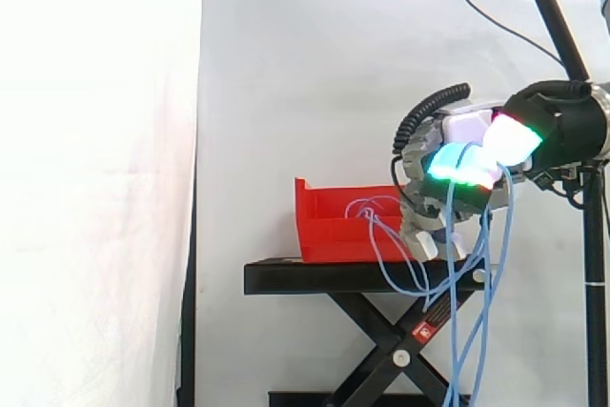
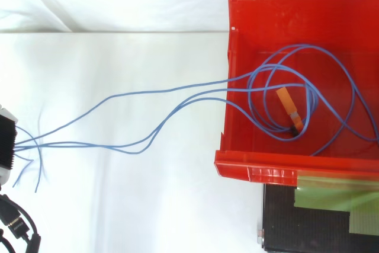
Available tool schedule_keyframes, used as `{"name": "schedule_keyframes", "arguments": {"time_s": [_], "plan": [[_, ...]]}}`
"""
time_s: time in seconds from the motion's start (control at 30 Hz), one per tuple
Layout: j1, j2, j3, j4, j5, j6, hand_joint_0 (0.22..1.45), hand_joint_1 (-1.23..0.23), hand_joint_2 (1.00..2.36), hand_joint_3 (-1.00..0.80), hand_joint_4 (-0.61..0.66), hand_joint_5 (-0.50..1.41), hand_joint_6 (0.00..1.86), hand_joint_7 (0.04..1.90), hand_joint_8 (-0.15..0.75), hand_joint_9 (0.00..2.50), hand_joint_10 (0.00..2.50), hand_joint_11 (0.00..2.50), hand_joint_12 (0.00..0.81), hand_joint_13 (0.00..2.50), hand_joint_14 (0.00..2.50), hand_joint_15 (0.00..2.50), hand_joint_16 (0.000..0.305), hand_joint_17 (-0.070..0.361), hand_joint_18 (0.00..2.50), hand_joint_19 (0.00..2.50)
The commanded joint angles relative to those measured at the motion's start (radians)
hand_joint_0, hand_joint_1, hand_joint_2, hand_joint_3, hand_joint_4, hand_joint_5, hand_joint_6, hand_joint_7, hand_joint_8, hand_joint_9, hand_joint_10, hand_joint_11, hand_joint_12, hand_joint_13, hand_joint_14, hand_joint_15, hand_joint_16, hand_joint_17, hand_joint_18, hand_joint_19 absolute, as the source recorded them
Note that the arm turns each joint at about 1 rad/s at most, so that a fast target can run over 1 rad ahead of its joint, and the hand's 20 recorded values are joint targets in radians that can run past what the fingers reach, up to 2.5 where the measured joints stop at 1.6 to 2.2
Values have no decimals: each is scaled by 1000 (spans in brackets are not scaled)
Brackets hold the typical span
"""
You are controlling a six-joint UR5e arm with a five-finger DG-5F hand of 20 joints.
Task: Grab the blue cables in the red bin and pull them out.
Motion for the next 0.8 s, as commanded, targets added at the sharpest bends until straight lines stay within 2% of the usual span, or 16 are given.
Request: {"name": "schedule_keyframes", "arguments": {"time_s": [0.0,0.17,0.37,0.77], "plan": [[0,1,0,0,0,-1,742,-976,1004,-878,212,933,232,803,231,885,32,881,343,737,27,702,53,118,682,1014],[0,1,0,0,0,-1,741,-993,1003,-886,208,912,279,794,233,884,33,884,345,743,28,704,53,118,686,1014],[0,1,0,0,0,1,711,-1033,1000,-1000,217,891,347,754,240,882,30,884,349,746,27,699,54,122,701,997],[-2,1,0,0,0,1,731,-1072,1000,-1000,221,874,490,684,236,879,33,886,340,746,27,693,53,118,712,980]]}}
